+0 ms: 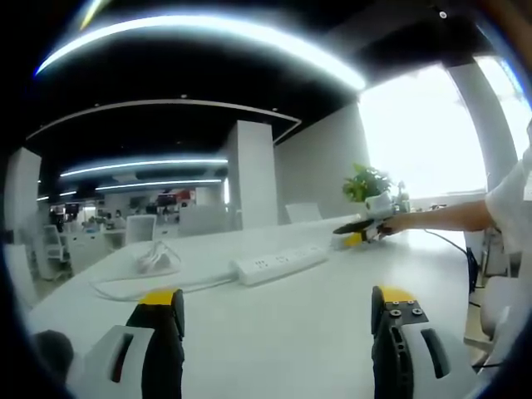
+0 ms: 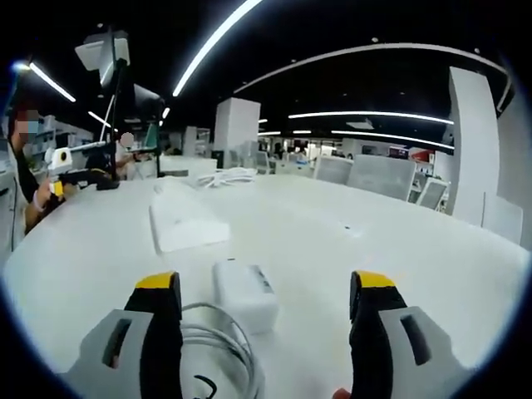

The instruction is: Straighten the power strip on the desk, plug the charger into it

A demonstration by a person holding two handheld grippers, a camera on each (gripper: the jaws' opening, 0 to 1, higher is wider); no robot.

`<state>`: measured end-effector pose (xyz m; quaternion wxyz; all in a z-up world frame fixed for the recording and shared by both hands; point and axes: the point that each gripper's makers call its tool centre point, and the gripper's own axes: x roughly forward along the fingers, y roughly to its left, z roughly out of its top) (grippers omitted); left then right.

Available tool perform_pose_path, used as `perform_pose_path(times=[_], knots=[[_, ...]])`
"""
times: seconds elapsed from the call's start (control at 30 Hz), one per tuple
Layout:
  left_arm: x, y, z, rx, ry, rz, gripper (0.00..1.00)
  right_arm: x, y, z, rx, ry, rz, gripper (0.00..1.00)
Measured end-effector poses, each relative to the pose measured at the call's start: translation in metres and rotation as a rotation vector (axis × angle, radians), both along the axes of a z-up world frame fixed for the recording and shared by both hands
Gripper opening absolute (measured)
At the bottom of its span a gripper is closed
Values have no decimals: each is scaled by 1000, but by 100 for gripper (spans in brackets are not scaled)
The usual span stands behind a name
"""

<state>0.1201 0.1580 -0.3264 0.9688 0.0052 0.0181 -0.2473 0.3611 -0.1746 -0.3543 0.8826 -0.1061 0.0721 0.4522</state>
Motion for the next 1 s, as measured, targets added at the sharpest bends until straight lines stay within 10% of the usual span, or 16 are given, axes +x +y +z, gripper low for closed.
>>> perform_pose_path(times=[1.0], knots=[[-2, 2, -5, -4, 8, -3, 96, -8, 9, -8, -2, 66, 19, 52]])
